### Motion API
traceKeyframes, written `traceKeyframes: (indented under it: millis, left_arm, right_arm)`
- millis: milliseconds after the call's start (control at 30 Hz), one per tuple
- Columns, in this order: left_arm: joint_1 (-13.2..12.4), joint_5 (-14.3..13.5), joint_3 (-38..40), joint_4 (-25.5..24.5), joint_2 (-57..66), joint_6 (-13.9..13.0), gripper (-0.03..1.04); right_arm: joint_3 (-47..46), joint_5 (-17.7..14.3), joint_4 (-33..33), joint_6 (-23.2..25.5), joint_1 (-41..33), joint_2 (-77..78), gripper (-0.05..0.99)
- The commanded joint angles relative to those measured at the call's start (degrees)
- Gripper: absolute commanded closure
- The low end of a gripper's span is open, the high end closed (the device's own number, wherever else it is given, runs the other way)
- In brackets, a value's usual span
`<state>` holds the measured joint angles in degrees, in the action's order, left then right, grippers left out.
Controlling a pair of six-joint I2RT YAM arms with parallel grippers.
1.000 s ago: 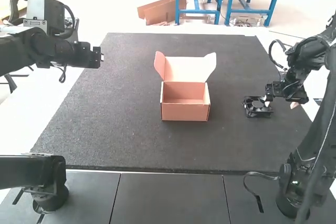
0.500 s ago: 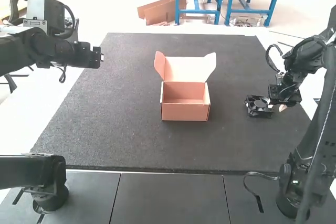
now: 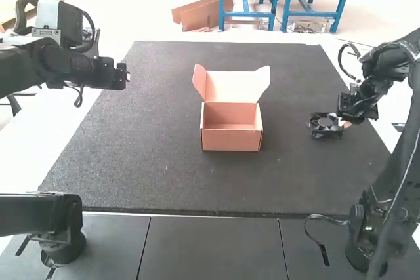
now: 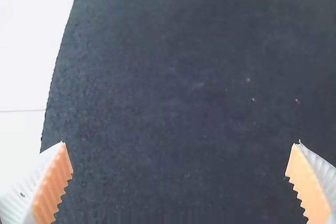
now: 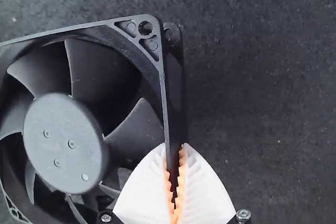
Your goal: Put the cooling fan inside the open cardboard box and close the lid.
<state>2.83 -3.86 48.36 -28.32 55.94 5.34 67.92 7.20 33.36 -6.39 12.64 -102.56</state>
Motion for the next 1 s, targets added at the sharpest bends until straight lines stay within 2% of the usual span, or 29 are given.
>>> traceKeyframes:
  millis: [0, 67, 233, 300, 567, 833, 967]
  left_arm:
    - [-0.6, -0.4, -0.7, 0.3, -0.5, -0.4, 0.04]
    - [-0.7, -0.5, -1.3, 0.3, -0.5, -0.4, 0.04]
    - [-0.7, -0.6, -3.2, 1.0, -0.6, -0.8, 0.04]
    - [-0.7, -0.6, -4.3, 1.9, -0.7, -1.8, 0.04]
    - [-0.4, -0.6, -4.9, 2.1, -2.3, -2.3, 0.04]
    - [-0.3, -0.5, -5.0, 2.2, -3.3, -2.3, 0.04]
    - [-0.3, -0.5, -4.8, 2.1, -3.3, -2.4, 0.04]
  right_arm:
    - [0.7, 3.5, 2.0, 6.2, 0.0, 9.5, 0.94]
    - [0.3, 3.6, 2.9, 7.5, -0.3, 13.0, 0.94]
    - [0.5, 4.5, 3.0, 15.4, -4.1, 20.0, 0.94]
    - [1.6, 4.6, 3.0, 18.2, -6.5, 21.9, 0.94]
    - [6.6, 5.8, 9.3, 28.1, -18.8, 23.5, 0.94]
    - [7.5, 5.6, 9.3, 32.1, -30.4, 22.8, 0.94]
    - [7.6, 4.4, 8.5, 32.9, -35.1, 20.6, 0.94]
